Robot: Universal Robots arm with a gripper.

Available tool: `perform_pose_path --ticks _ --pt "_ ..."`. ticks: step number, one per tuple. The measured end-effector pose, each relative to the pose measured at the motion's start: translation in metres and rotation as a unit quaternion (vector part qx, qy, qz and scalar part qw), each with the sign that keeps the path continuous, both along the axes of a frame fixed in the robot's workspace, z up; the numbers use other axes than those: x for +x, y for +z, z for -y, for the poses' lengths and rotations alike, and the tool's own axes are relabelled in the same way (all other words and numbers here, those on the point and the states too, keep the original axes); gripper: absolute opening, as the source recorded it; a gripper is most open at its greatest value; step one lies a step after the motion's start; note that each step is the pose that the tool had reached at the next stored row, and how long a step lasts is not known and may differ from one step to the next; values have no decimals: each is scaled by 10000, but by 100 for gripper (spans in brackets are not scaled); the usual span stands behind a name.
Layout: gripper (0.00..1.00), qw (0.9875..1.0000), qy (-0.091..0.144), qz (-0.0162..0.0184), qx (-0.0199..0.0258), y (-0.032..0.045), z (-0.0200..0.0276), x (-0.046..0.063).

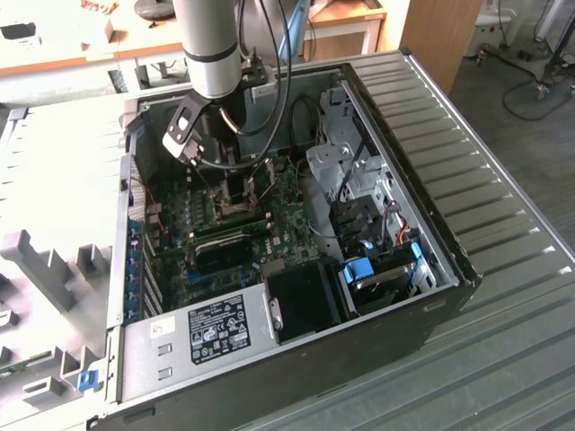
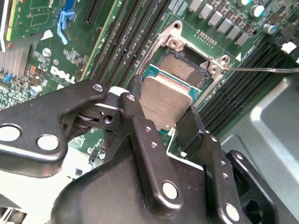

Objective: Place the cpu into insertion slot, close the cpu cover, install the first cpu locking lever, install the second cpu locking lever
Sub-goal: 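Place the cpu into insertion slot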

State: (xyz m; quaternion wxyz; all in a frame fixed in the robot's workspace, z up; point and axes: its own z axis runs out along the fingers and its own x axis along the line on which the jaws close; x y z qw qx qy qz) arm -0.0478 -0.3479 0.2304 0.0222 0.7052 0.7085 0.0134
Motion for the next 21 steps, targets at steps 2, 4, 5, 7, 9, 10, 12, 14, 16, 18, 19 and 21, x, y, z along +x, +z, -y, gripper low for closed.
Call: perform_pose_path --ticks 2,4,5,7,9,10,12,14,16,18,19,21 --pt "54 9999 -164 0 -1 -4 0 -1" --pt "54 9998 -201 0 -1 -3 1 -1" --pt "54 9998 -201 0 -1 -4 0 -1" --pt "54 9998 -202 1 1 -5 -5 -1" --pt "54 9998 -202 0 0 -5 -15 -1" --pt "54 9998 -201 0 1 -6 -18 -2" --pt "54 9998 -201 0 1 -14 -24 -7" --pt "54 9998 -201 0 0 -25 -34 -9" --pt "54 9998 -201 0 1 -37 -46 -10" --pt "54 9998 -201 0 1 -50 -56 -11" --pt "54 9998 -201 0 1 -57 -60 -11" --pt "54 9998 -201 0 2 -72 -72 -13"
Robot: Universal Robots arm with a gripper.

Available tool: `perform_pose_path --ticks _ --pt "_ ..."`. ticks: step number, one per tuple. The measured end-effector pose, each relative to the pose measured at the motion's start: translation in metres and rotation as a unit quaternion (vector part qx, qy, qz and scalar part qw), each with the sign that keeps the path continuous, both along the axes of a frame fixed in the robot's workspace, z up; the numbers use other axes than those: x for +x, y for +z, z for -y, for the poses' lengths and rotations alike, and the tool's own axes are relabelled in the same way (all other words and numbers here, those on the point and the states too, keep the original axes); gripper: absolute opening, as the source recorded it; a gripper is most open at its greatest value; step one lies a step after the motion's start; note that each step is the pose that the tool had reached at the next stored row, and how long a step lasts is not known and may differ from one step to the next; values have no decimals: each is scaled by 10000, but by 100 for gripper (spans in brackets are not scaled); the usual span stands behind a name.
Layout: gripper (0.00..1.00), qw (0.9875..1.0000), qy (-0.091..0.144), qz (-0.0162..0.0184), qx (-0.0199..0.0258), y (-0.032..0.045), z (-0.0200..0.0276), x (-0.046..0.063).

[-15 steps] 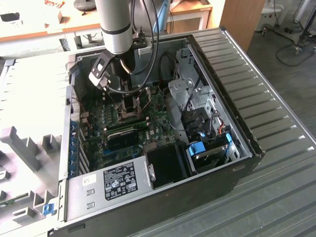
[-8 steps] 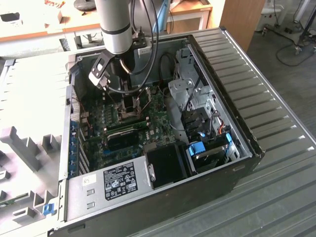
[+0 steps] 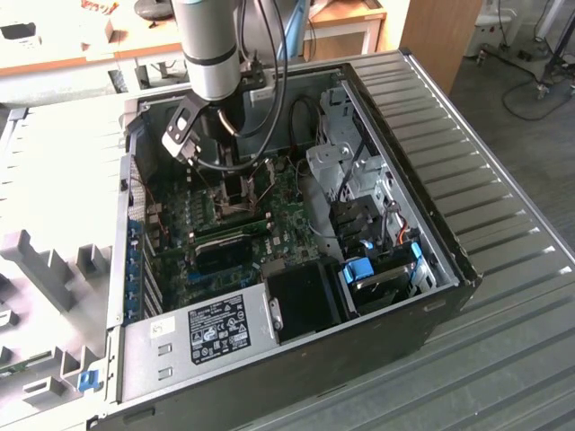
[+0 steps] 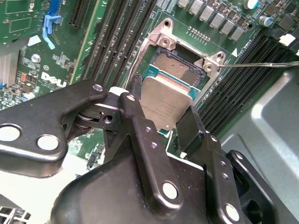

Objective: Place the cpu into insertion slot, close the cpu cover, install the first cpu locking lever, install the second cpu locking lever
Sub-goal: 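Place the cpu into insertion slot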

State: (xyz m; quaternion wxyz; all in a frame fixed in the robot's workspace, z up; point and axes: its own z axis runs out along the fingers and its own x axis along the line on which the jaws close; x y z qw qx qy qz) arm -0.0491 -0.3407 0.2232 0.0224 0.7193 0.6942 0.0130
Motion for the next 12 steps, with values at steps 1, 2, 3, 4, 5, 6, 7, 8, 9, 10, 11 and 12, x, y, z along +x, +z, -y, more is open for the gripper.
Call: perform_pose_path --ticks 1,2,3,4,5,6,7,8,9,10,11,12 --pt "54 10000 0 0 0 -6 -6 -1" --pt "54 10000 0 0 0 -12 -14 -2" --pt "54 10000 0 0 1 -16 -24 -4" --pt "54 10000 0 0 1 -21 -32 -5" --pt "54 10000 0 0 2 -27 -38 -8" --pt "54 10000 0 0 2 -34 -43 -11" --pt "54 10000 0 0 2 -42 -47 -14" --pt "54 10000 0 0 1 -52 -50 -17" --pt "54 10000 0 0 1 -62 -52 -18" --pt "54 10000 0 0 1 -73 -54 -19" --pt "54 10000 0 0 1 -85 -55 -19" --pt "54 10000 0 -1 2 -99 -56 -20"
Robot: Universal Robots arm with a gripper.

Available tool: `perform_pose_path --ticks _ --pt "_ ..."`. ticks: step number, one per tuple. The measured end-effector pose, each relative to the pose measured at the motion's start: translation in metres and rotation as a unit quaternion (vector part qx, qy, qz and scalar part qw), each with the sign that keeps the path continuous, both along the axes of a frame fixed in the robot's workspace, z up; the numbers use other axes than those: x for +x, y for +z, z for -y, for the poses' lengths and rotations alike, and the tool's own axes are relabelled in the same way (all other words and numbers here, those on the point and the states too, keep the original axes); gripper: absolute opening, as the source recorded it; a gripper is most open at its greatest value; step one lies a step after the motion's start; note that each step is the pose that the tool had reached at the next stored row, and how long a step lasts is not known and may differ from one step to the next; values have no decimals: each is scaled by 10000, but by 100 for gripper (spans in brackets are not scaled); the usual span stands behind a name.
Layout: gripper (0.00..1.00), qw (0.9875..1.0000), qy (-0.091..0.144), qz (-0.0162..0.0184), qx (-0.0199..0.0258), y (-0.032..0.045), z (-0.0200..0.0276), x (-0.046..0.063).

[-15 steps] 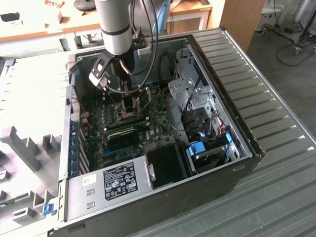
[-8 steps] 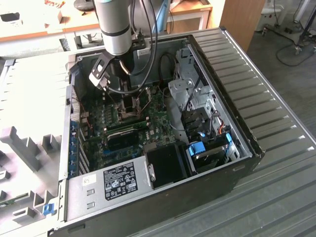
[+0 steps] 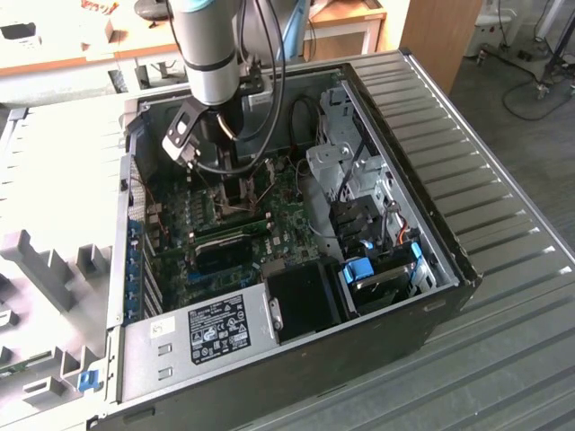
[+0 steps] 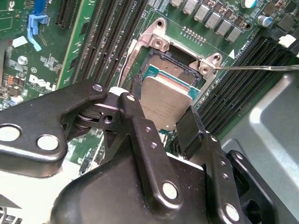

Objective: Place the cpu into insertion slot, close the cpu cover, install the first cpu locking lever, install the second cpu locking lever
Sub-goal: 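Place the cpu into insertion slot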

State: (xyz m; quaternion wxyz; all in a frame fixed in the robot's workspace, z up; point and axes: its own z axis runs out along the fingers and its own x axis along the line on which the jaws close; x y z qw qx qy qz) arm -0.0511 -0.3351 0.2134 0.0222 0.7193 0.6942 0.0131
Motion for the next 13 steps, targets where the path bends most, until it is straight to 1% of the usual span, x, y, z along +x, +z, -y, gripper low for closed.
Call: perform_pose_path --ticks 6,13 --pt "54 10000 -1 -6 0 -72 -5 -4" --pt "54 10000 -2 -8 0 -88 -4 -19"
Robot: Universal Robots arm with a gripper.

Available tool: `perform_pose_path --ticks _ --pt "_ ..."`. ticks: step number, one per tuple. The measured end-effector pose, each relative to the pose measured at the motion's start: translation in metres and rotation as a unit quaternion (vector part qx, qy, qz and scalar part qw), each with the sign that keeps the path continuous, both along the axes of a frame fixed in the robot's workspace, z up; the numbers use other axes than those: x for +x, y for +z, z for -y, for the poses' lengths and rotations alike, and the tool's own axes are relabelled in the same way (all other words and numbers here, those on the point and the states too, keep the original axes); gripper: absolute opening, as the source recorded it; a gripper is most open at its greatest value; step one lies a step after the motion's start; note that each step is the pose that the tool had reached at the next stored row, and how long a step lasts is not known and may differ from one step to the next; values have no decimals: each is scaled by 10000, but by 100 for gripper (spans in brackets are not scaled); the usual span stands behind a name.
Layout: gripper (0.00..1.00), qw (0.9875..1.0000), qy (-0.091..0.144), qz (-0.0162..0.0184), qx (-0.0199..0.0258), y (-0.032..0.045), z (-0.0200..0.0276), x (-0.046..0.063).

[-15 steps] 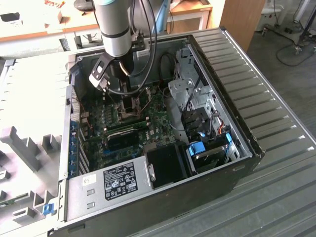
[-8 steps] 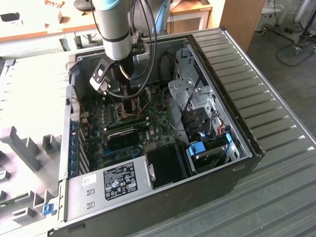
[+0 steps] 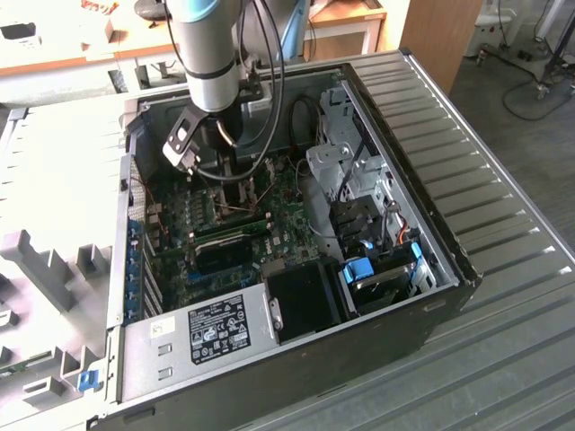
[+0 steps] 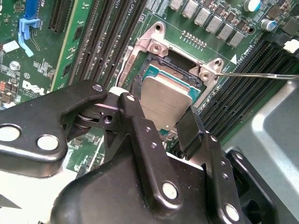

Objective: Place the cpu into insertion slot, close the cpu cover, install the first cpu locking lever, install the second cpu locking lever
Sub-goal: 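Place the cpu into insertion slot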

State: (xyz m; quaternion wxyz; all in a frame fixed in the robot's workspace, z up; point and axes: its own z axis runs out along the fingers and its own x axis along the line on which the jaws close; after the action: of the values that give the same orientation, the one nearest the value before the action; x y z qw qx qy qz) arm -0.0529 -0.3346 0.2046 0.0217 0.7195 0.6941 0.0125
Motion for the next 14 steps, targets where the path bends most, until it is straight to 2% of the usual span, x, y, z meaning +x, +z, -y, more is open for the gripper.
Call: perform_pose_path --ticks 14 --pt "54 10000 1 -2 -1 -75 15 -2"
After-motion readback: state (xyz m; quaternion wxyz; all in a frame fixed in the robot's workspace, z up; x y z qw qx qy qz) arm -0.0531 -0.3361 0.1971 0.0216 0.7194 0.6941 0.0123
